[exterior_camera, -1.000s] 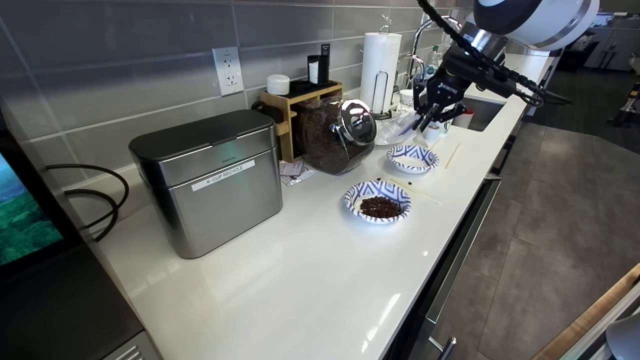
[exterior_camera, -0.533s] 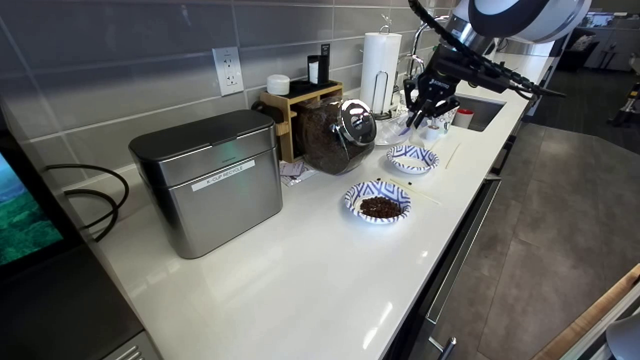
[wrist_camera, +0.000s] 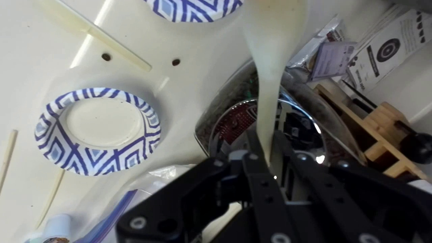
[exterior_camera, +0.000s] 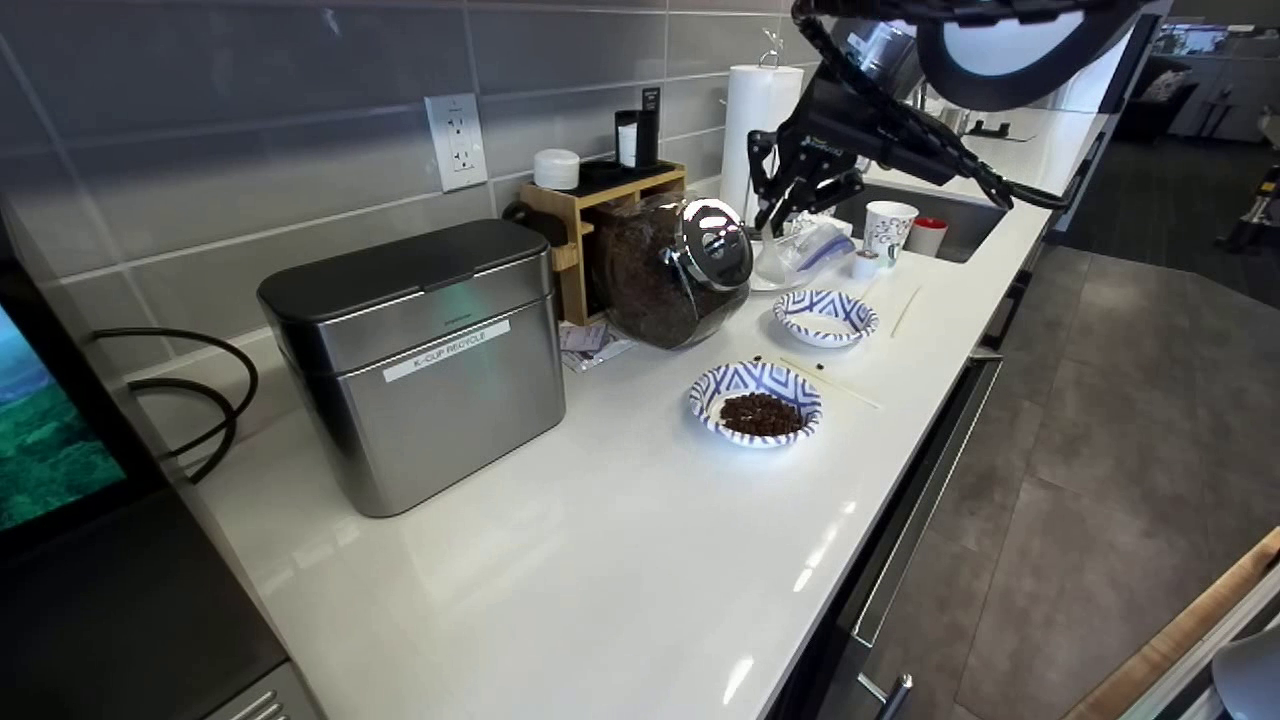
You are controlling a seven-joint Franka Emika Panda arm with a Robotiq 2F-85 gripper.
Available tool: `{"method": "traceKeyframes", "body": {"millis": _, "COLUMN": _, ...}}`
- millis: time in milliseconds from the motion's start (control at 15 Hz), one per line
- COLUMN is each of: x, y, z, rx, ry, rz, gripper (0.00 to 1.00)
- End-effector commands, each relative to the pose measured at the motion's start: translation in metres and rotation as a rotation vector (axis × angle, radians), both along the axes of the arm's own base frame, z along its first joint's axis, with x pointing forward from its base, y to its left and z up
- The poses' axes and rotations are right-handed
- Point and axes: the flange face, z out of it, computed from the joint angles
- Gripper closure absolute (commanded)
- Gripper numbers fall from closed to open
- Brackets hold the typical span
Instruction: Use the plastic spoon to put some of the contents of the plate on the left to the plate on the right
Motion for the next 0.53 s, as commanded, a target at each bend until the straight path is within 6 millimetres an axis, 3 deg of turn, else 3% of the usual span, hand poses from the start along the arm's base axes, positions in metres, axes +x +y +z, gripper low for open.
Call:
{"method": "traceKeyframes", "body": {"millis": 0, "x": -0.002, "y": 0.007, "z": 0.001, "rx": -0.005, "ry": -0.026, "rz": 0.015, "gripper": 0.87}}
{"method": "traceKeyframes", "body": {"millis": 333, "x": -0.005, "y": 0.015, "z": 0.001, "rx": -0.011, "ry": -0.049, "rz": 0.03, "gripper": 0.87}}
{"method": "traceKeyframes", "body": {"millis": 400, "x": -0.005, "y": 0.015, "z": 0.001, "rx": -0.011, "ry": -0.049, "rz": 0.029, "gripper": 0.97}}
{"method": "traceKeyframes", "body": {"millis": 467, "x": -0.007, "y": 0.019, "z": -0.001, "rx": -0.023, "ry": -0.068, "rz": 0.042, "gripper": 0.97}}
